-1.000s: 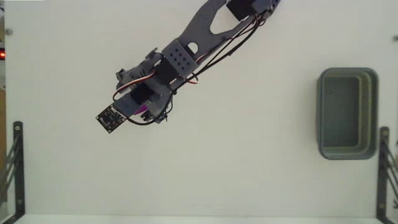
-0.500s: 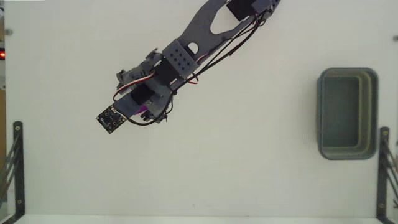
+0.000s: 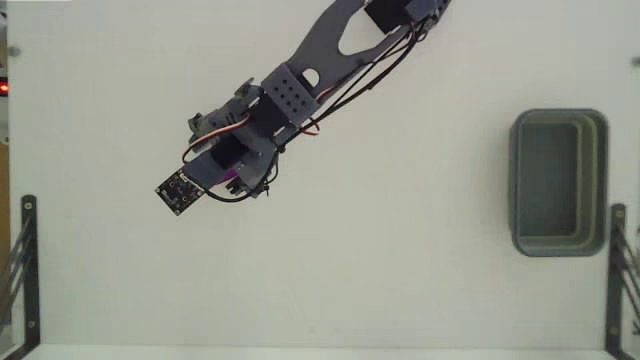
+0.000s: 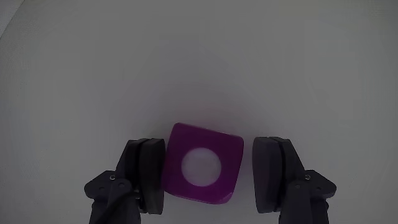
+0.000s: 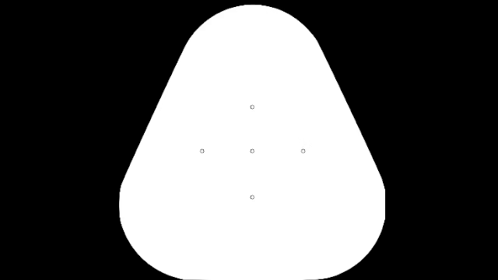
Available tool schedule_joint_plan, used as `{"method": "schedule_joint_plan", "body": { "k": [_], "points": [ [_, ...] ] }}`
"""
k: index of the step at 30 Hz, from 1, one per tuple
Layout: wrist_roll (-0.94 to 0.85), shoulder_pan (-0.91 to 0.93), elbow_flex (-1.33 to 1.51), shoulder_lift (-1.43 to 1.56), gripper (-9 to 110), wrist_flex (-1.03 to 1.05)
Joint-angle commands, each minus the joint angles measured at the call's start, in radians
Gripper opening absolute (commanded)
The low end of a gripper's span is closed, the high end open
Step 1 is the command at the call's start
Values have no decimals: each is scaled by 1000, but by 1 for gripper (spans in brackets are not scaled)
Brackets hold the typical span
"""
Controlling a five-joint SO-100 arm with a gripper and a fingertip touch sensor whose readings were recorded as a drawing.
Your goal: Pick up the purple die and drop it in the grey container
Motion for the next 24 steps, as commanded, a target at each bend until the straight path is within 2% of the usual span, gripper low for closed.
{"method": "schedule_joint_plan", "body": {
  "k": [1,24],
  "points": [
    [3,15,4,32,83,-16],
    [3,15,4,32,77,-16]
  ]
}}
